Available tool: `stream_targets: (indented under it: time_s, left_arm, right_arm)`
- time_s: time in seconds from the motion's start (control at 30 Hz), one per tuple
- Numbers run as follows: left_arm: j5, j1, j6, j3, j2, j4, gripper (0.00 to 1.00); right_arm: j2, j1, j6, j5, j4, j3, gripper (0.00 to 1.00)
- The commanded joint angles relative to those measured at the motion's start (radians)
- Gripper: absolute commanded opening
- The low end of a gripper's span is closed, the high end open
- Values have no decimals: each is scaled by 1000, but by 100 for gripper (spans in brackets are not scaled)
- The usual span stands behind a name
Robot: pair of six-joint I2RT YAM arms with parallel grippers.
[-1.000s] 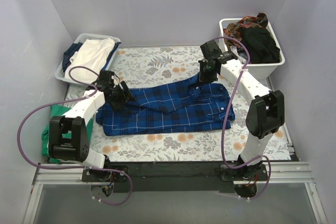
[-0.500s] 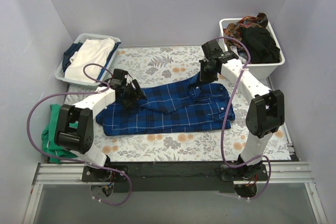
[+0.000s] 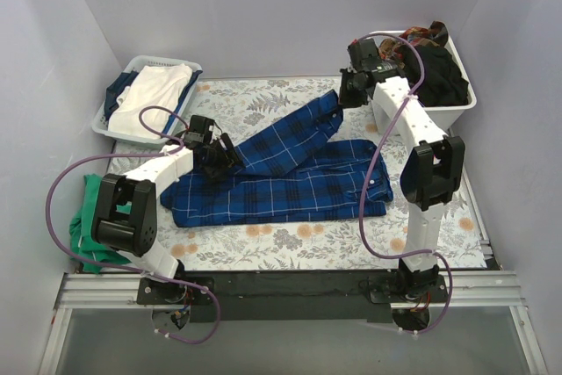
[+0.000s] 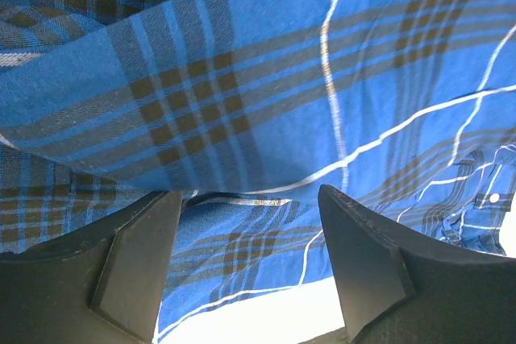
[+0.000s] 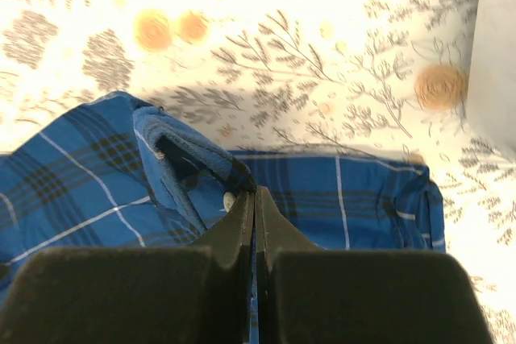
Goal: Fold and stack the long sleeve shirts
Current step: Fold the shirt
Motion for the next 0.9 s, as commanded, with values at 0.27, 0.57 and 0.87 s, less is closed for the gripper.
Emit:
stream_targets:
  time_s: [0.27,0.57,0.87]
  left_arm:
    - [-15,-6,-14,59,7,12,67]
    - [51,-26,-49,108,65,26,64]
    - [21,-107,-130,99,30,-32,60]
  right_arm:
    - [-72,0,-14,-111,63,-114,1]
    - [-87,3,-2,-136,76,-159,1]
    - [-87,4,2,-140,76,-156,1]
